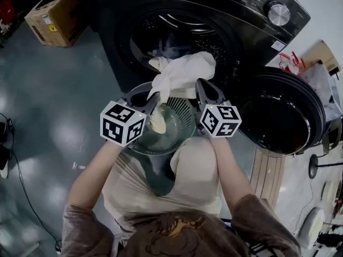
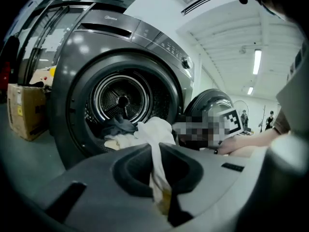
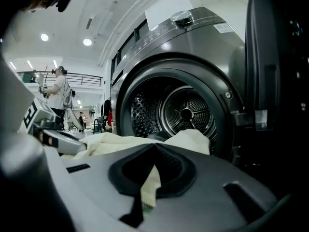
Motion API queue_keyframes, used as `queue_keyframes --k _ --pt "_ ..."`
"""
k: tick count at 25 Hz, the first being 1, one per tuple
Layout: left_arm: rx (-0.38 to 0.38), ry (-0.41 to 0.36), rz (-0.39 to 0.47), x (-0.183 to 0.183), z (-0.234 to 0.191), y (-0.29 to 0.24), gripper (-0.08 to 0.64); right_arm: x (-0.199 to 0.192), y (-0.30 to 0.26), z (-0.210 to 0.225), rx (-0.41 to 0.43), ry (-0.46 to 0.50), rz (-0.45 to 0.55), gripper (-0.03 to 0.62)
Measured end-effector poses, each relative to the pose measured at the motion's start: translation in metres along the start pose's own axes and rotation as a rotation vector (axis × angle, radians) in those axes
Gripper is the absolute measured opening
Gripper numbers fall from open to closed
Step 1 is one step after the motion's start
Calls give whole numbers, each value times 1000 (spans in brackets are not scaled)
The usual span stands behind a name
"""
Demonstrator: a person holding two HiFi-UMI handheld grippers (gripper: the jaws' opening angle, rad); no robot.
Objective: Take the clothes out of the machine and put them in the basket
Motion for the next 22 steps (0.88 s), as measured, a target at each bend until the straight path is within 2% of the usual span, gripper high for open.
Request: queue_keyframes --k 5,11,12,14,16,22 --pt "35 4 -36 -21 -7 31 26 4 -3 -7 -2 21 6 -3" --pt "44 -20 -29 -26 -5 32 37 3 -3 -12 7 24 6 -3" --pt "54 -34 -24 -25 -5 30 57 3 -2 -11 4 22 9 -3" --pt "65 -63 -15 -22 -6 23 199 4 1 -8 -3 15 15 -3" --pt "64 -84 -4 -17 -6 13 271 5 3 -6 -7 9 19 -3" --pt "7 -111 14 -12 8 -46 314 6 14 -5 5 -7 25 -3"
Point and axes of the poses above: the fingertips, and each gripper's own axes: y backward along the fingers, z to its right, x out of its top, the point moved 3 cm from there along y, backward along the fingers, and after that the axes turned 9 degrees about x, right-handed, at the moved point
